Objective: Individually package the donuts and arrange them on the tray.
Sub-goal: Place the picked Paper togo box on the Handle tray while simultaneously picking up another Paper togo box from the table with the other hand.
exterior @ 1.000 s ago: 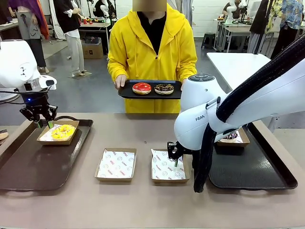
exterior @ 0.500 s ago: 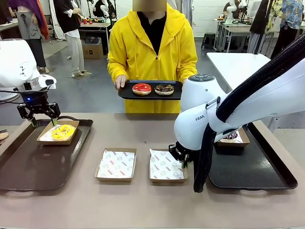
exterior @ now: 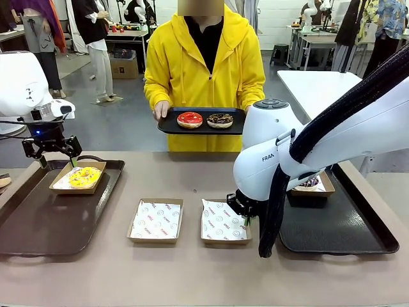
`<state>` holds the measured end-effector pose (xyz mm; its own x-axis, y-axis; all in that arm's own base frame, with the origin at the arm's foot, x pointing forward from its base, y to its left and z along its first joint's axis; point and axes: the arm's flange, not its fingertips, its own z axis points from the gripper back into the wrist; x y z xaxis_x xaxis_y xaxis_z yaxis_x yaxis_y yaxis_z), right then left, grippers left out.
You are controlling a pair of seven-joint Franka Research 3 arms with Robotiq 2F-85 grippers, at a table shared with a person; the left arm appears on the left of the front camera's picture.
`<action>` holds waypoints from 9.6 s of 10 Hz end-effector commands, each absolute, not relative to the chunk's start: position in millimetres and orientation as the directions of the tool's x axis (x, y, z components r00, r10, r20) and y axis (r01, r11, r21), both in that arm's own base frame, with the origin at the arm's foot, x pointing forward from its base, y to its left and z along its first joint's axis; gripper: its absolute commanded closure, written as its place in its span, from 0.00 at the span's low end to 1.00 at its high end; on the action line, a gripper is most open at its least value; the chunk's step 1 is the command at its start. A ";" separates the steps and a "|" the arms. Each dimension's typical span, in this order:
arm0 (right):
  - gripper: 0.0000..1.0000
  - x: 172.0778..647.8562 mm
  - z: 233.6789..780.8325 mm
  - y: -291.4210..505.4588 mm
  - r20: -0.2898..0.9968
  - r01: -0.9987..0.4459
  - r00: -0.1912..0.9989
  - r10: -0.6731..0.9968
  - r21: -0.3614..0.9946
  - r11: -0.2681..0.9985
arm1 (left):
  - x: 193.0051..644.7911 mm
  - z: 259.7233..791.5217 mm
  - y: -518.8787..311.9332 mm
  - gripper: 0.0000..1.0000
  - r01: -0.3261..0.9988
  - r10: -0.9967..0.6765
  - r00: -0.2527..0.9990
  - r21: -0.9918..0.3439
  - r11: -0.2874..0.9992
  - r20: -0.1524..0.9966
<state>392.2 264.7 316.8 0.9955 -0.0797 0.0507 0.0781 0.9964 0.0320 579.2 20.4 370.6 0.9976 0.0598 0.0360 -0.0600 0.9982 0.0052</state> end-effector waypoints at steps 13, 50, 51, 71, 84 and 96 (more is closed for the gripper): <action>1.00 538.8 447.9 286.7 0.032 0.283 0.958 -0.286 0.089 0.955 | 386.6 441.8 134.8 0.00 0.131 0.064 0.982 -0.891 0.435 0.176; 0.99 530.0 450.0 294.6 0.003 0.094 0.996 -0.094 0.002 0.996 | 351.5 427.5 168.9 0.00 0.095 0.084 0.987 -0.911 0.401 0.139; 0.99 500.7 468.9 280.1 0.026 0.046 0.999 -0.046 0.003 0.999 | 347.6 450.5 154.6 0.00 0.133 0.031 0.986 -0.889 0.438 0.163; 0.99 386.6 443.4 70.8 0.024 0.066 0.998 -0.066 -0.001 0.998 | 410.5 401.0 -193.5 0.00 0.193 -0.164 0.978 -0.261 0.946 0.126; 0.99 387.4 441.2 71.4 0.022 0.065 0.998 -0.065 0.000 0.998 | 412.4 397.2 -193.7 0.00 0.217 -0.187 0.973 -0.268 0.939 0.134; 0.99 378.3 370.4 17.4 0.021 0.055 0.998 -0.056 0.061 0.997 | 420.2 362.5 -254.2 0.00 -0.002 0.003 1.000 -0.036 0.999 0.016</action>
<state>386.2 22.4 384.2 0.9973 -0.0728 0.0106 0.0725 0.9971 0.0251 414.2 -246.5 363.4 0.9995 -0.0228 0.0203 0.0240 0.9979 -0.0606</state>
